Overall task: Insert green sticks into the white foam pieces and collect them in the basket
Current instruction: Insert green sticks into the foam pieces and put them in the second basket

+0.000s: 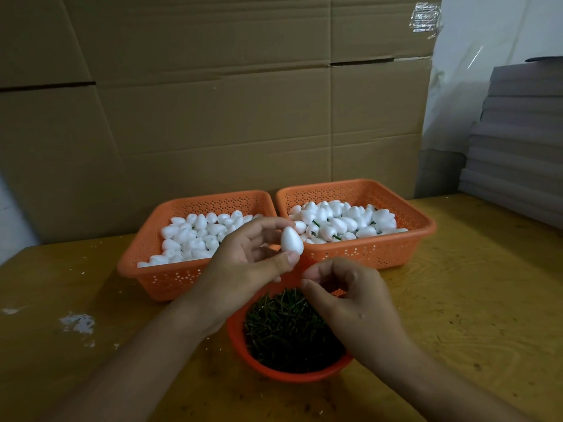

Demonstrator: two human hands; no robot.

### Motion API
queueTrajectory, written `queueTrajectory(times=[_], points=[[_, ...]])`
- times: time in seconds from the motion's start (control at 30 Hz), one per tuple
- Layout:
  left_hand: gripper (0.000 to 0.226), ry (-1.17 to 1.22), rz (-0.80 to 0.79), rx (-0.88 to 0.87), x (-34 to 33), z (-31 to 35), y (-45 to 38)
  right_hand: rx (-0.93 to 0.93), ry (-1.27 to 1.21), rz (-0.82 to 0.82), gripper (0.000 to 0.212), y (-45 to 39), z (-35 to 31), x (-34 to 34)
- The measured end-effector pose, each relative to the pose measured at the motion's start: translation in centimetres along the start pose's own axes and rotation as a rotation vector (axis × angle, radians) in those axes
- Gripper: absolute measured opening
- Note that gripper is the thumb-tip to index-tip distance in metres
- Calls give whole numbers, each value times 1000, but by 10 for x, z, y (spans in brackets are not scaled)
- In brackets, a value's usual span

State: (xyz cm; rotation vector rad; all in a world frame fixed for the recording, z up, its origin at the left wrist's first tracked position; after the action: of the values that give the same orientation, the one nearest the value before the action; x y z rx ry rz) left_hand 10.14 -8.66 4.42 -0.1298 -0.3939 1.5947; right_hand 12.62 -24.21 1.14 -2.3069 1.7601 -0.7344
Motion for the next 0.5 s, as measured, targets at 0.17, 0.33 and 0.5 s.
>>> queueTrajectory(times=[0.17,0.33,0.5], points=[[21,37,147,258,-1,-26,-45,102,76,-28,15,6,-9,-7],[8,-84,149,341,-18,-30,-112,147,119,-35,16,4,-13,-5],[25,22,155,382,-39,-23,-159,142,125,-43,18,4,-13,-3]])
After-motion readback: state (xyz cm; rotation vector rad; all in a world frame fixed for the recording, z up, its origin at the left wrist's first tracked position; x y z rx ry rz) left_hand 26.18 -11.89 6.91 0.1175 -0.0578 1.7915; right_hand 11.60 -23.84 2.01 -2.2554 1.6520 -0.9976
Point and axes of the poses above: each hand's wrist, its own y-axis away from the middle knuckle, its own x-axis out of the back of the hand, z = x × y, the point moved 7 cm from there along -y, towards the middle knuckle
